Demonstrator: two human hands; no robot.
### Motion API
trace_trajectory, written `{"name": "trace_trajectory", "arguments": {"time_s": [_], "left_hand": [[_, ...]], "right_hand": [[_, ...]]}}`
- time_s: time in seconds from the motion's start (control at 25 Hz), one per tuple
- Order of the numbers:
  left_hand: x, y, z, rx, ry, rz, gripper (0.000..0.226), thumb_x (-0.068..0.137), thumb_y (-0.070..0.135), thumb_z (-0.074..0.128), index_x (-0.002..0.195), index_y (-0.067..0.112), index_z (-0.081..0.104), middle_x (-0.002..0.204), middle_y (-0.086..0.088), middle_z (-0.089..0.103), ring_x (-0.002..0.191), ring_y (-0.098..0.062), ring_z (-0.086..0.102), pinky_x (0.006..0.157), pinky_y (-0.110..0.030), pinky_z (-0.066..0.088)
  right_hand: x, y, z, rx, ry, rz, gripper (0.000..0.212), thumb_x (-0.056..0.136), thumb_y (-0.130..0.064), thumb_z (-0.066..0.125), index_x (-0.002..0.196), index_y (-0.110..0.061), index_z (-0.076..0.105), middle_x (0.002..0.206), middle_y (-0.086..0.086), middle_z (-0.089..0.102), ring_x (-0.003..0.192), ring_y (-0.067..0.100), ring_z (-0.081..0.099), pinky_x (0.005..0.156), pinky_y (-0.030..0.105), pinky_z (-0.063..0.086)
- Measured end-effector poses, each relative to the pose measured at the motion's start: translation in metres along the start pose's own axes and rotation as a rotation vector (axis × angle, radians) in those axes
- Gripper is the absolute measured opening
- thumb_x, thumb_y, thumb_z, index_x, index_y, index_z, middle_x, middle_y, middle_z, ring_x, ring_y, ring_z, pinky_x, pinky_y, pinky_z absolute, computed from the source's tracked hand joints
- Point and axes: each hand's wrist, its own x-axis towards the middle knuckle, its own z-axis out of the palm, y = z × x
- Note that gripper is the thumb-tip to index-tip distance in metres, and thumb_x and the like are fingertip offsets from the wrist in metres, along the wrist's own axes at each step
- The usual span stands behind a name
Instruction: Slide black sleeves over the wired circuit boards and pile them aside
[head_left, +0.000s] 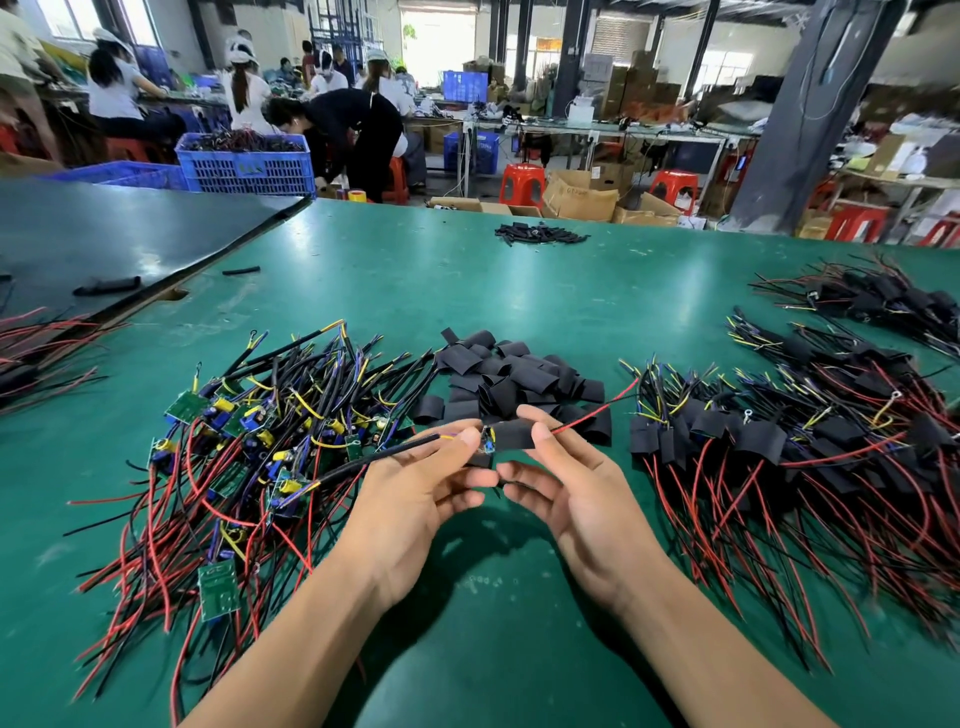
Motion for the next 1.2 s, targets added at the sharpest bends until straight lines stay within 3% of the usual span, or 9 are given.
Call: {"name": "trace_trajectory", "arguments": {"time_s": [0.2, 0.32, 0.48, 0.64, 0.88, 1.04, 1.2], "left_hand": [[-0.001, -0.002, 0.001, -0.032, 0.028, -0.063, 0.022, 0.067, 0.013, 0.075, 0.09, 0.012, 0.075, 0.07, -0.012, 0.068, 0.058, -0.015, 0.066, 0.055, -0.021, 0.054], [0.0, -0.002, 0.0, -0.031, 0.027, -0.06, 0.031, 0.067, 0.011, 0.076, 0.098, 0.009, 0.074, 0.069, -0.011, 0.066, 0.057, -0.015, 0.064, 0.055, -0.021, 0.053], [-0.002, -0.004, 0.002, 0.007, -0.043, -0.014, 0.022, 0.068, 0.015, 0.077, 0.089, 0.011, 0.08, 0.068, -0.007, 0.066, 0.058, -0.014, 0.06, 0.056, -0.021, 0.051], [-0.004, -0.007, 0.001, 0.14, 0.01, 0.077, 0.012, 0.084, 0.007, 0.071, 0.096, 0.007, 0.075, 0.073, -0.01, 0.067, 0.062, -0.018, 0.062, 0.056, -0.023, 0.05], [-0.006, -0.001, 0.003, 0.162, 0.024, 0.108, 0.01, 0.089, 0.005, 0.066, 0.09, 0.012, 0.073, 0.076, -0.01, 0.071, 0.059, -0.018, 0.063, 0.051, -0.024, 0.05], [-0.004, 0.0, 0.001, 0.144, 0.055, 0.079, 0.01, 0.087, 0.003, 0.067, 0.088, 0.011, 0.073, 0.082, -0.011, 0.073, 0.061, -0.018, 0.065, 0.052, -0.025, 0.051], [-0.002, 0.003, -0.001, 0.134, 0.086, 0.023, 0.01, 0.085, 0.003, 0.069, 0.083, 0.013, 0.072, 0.076, -0.01, 0.07, 0.057, -0.019, 0.064, 0.055, -0.029, 0.05]], "right_hand": [[0.0, 0.003, 0.0, -0.085, -0.026, -0.055, 0.026, 0.083, -0.037, 0.068, 0.104, -0.027, 0.078, 0.098, 0.005, 0.076, 0.075, 0.015, 0.069, 0.068, 0.024, 0.056], [0.001, 0.005, 0.0, -0.158, -0.024, -0.086, 0.029, 0.085, -0.042, 0.066, 0.108, -0.029, 0.077, 0.101, 0.002, 0.076, 0.074, 0.017, 0.07, 0.067, 0.024, 0.055], [-0.002, 0.009, 0.004, -0.218, -0.009, -0.091, 0.027, 0.085, -0.045, 0.063, 0.102, -0.032, 0.079, 0.086, -0.002, 0.074, 0.066, 0.017, 0.065, 0.064, 0.023, 0.055], [-0.006, 0.01, 0.007, -0.272, -0.028, -0.144, 0.024, 0.098, -0.034, 0.056, 0.094, -0.029, 0.078, 0.076, 0.003, 0.068, 0.064, 0.016, 0.057, 0.065, 0.023, 0.054], [-0.005, 0.017, 0.01, -0.334, -0.045, -0.088, 0.023, 0.104, -0.023, 0.048, 0.11, -0.022, 0.071, 0.076, 0.002, 0.069, 0.069, 0.019, 0.061, 0.065, 0.028, 0.051], [-0.005, 0.017, 0.01, -0.35, -0.066, -0.096, 0.024, 0.104, -0.023, 0.051, 0.118, -0.023, 0.07, 0.103, 0.003, 0.076, 0.082, 0.017, 0.068, 0.074, 0.031, 0.055], [-0.005, 0.014, 0.011, -0.352, -0.105, -0.067, 0.026, 0.104, -0.025, 0.048, 0.117, -0.034, 0.069, 0.091, 0.002, 0.076, 0.068, 0.017, 0.069, 0.06, 0.02, 0.053]]}}
